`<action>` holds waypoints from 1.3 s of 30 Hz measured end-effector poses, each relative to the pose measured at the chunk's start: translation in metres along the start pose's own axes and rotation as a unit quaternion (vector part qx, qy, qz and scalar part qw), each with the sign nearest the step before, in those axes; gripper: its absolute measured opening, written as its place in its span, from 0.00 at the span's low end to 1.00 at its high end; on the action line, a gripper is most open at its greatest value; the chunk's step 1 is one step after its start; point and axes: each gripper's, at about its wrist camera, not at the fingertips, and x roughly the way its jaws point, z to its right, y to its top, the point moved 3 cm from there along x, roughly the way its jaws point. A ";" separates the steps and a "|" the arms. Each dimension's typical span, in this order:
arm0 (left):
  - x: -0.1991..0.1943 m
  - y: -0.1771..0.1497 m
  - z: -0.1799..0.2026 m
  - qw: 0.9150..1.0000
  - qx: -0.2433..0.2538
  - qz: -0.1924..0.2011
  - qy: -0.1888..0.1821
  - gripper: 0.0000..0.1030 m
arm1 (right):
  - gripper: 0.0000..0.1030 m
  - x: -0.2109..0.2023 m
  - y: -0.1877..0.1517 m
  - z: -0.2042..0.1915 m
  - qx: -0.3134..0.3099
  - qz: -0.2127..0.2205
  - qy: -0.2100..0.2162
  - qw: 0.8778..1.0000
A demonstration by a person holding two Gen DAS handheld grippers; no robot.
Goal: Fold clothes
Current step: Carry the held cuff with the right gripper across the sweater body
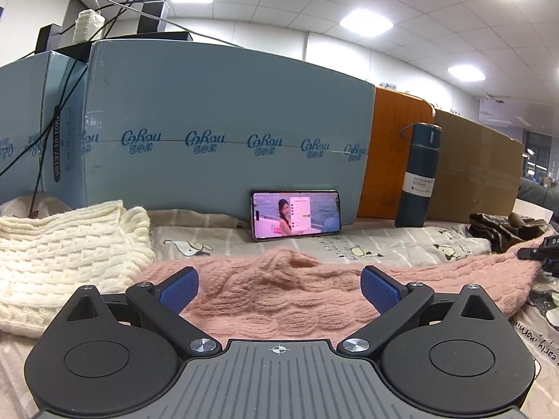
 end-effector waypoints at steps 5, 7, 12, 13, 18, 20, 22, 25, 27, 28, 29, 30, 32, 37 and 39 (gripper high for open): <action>0.002 -0.001 -0.001 1.000 -0.004 -0.005 0.000 0.98 | 0.19 0.002 0.000 0.009 0.009 -0.003 -0.032 0.999; 0.002 -0.001 -0.002 1.000 -0.005 -0.006 -0.001 0.98 | 0.19 0.003 0.000 0.011 0.015 -0.006 -0.039 0.999; 0.001 0.000 -0.001 1.000 -0.005 -0.005 -0.001 0.98 | 0.19 0.003 0.000 0.013 0.019 -0.004 -0.032 0.999; 0.001 0.000 -0.001 1.000 -0.003 -0.004 -0.002 0.98 | 0.19 0.002 0.000 0.013 0.022 -0.002 -0.027 0.999; -0.003 0.002 0.000 1.000 -0.001 0.004 -0.001 0.98 | 0.19 -0.001 0.002 0.012 0.029 0.007 -0.006 1.000; -0.005 0.004 0.000 1.000 -0.002 0.009 0.000 0.98 | 0.19 -0.003 0.003 0.011 0.029 0.012 0.002 1.000; -0.007 0.005 -0.001 1.000 -0.006 0.012 -0.001 0.98 | 0.19 -0.004 0.004 0.010 0.029 0.017 0.011 0.999; -0.010 0.007 0.000 1.000 -0.009 0.017 -0.002 0.98 | 0.19 -0.006 0.004 0.008 0.027 0.022 0.016 0.999; -0.013 0.008 0.000 1.000 -0.011 0.020 -0.004 0.98 | 0.19 -0.007 0.004 0.006 0.019 0.028 0.018 0.999; -0.014 0.008 0.000 1.000 -0.013 0.022 -0.006 0.98 | 0.19 -0.007 0.004 0.004 0.014 0.030 0.019 0.999; -0.015 0.009 0.000 1.000 -0.015 0.023 -0.007 0.98 | 0.19 -0.007 0.004 0.003 0.010 0.033 0.020 0.999; -0.017 0.009 0.000 1.000 -0.016 0.025 -0.009 0.98 | 0.19 -0.008 0.004 0.002 0.006 0.036 0.021 0.999; -0.020 0.010 0.000 0.999 -0.019 0.031 -0.012 0.98 | 0.19 -0.008 0.003 -0.001 -0.003 0.041 0.023 0.999; -0.025 0.011 -0.002 0.999 -0.027 0.034 -0.022 0.98 | 0.19 -0.013 0.005 -0.010 -0.016 0.053 0.043 0.998; -0.028 0.012 -0.003 0.998 -0.031 0.040 -0.026 0.98 | 0.19 -0.016 0.005 -0.019 -0.028 0.057 0.050 0.997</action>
